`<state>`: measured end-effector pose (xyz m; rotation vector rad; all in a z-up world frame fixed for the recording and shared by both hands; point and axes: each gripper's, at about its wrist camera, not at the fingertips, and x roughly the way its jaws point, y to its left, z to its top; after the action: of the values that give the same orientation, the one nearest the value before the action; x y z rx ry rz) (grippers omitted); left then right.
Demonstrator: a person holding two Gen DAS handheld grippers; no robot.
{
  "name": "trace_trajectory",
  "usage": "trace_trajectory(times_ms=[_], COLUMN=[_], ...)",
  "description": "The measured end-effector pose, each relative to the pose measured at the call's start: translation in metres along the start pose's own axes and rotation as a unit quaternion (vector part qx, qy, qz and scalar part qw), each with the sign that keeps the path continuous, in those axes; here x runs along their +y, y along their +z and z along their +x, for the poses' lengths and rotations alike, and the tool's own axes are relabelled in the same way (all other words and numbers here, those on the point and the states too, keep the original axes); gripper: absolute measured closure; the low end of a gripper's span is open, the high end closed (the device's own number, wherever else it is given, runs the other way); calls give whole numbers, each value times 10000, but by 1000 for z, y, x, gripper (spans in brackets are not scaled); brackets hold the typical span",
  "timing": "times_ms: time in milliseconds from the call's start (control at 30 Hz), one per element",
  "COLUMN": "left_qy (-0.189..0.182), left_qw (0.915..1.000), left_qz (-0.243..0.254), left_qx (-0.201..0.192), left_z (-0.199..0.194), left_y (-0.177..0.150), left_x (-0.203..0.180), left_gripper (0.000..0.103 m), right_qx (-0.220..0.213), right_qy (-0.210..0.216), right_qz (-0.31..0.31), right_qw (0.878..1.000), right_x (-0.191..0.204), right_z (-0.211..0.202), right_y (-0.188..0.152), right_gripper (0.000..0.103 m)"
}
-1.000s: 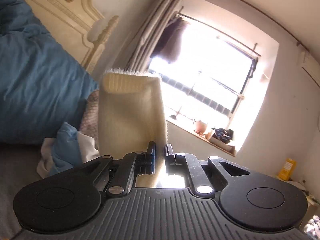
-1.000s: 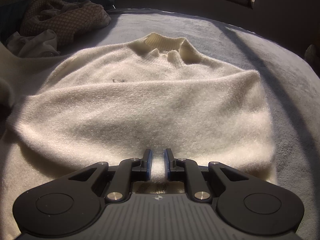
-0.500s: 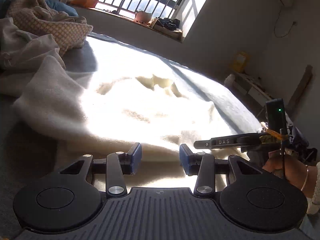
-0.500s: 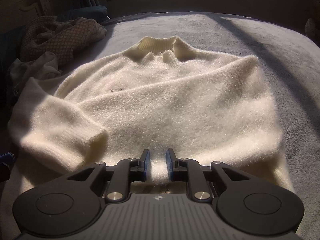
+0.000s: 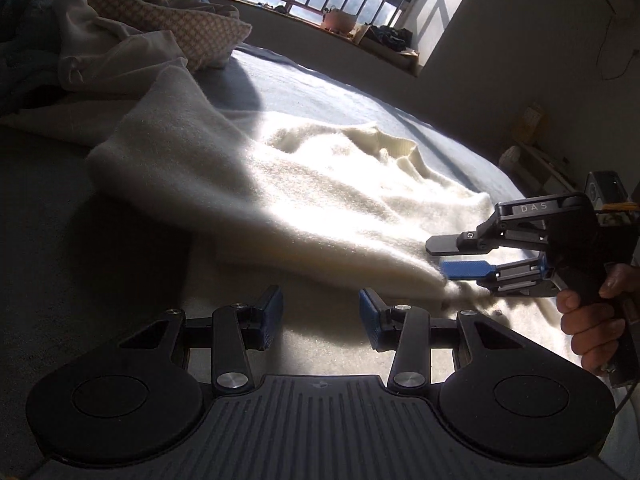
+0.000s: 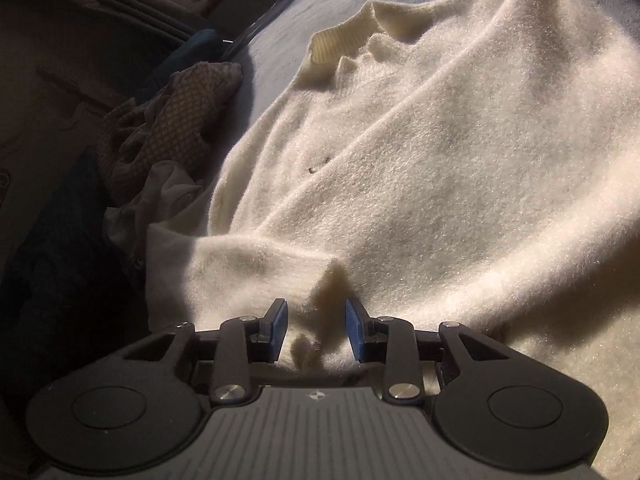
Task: Fold clothes
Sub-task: 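Grasp the sweater hem with the right gripper and lift it toward the collar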
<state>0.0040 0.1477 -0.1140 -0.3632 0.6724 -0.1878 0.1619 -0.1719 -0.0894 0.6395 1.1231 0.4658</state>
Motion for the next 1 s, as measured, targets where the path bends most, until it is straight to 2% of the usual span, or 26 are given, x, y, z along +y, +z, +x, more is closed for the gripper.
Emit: trace_trajectory(times_ms=[200,367,433,467,500,567,800,1000], left_qy=[-6,14,23,28,38,53,142,239], left_qw=[10000,9999,9999,9999,9999,9999,9999,9997], left_qz=[9,89,103,110,118,114,86,30], left_qx=[67,52,55,56,54,48,28,-28], left_z=[7,8,8,8,8,8,9,11], left_y=[-4,-5,-5,-6,-6,-7,-6,-2], left_x=[6,4,3,3,2,1,-1,-3], left_gripper=[61,61,61,61,61,61,61,61], right_qx=[209,274,237,216,181,118,-541,-1615], right_qy=[386,337,205,168,122,100,225,113], right_qz=[523,318,80,-14,-144,-292,-1098,-1547], right_qw=[9977,9985,9995,9996,9997,9995,9922,9746], right_x=[-3,9,15,18,21,26,61,81], right_z=[16,24,25,25,25,22,-18,-97], right_y=[4,4,3,2,1,0,10,47], right_gripper=[68,69,72,76,86,92,96,97])
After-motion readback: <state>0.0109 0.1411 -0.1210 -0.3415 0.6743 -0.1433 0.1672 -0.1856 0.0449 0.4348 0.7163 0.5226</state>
